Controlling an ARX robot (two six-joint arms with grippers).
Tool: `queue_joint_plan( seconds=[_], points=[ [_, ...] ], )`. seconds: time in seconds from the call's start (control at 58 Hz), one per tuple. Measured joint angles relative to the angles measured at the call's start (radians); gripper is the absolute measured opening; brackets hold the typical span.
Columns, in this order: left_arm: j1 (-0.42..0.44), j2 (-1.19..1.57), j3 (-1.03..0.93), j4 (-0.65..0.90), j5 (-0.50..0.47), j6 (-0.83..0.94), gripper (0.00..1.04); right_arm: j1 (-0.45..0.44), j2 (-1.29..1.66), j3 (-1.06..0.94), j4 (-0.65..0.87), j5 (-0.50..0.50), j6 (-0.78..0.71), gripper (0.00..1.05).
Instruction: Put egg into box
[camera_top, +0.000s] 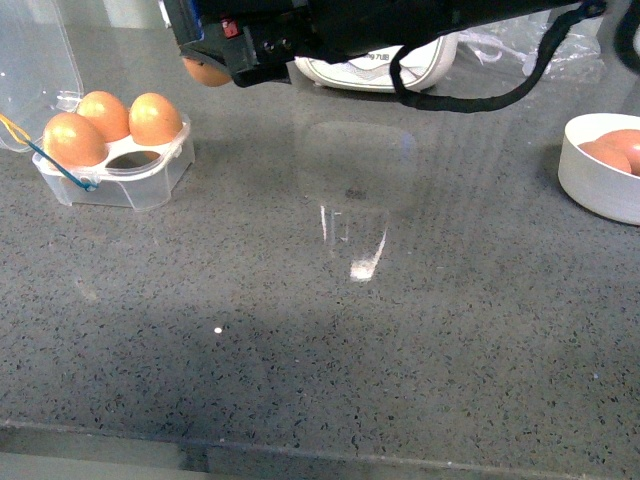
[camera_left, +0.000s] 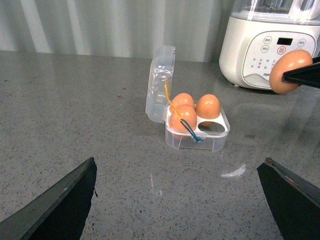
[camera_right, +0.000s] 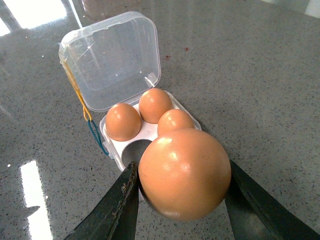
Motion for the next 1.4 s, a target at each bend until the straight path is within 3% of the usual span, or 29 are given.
queue_joint_plan(
  seconds=[0.379, 1.397],
  points=[
    [0.000, 0.000, 0.000, 0.000, 0.000, 0.000, 0.98, 0.085, 0.134, 0.134, -0.048, 0.010, 0.007, 0.41],
    [0.000, 0.000, 0.000, 0.000, 0.000, 0.000, 0.98, 0.123, 0.248, 0.248, -0.113, 0.053, -0.051, 0.41]
  ],
)
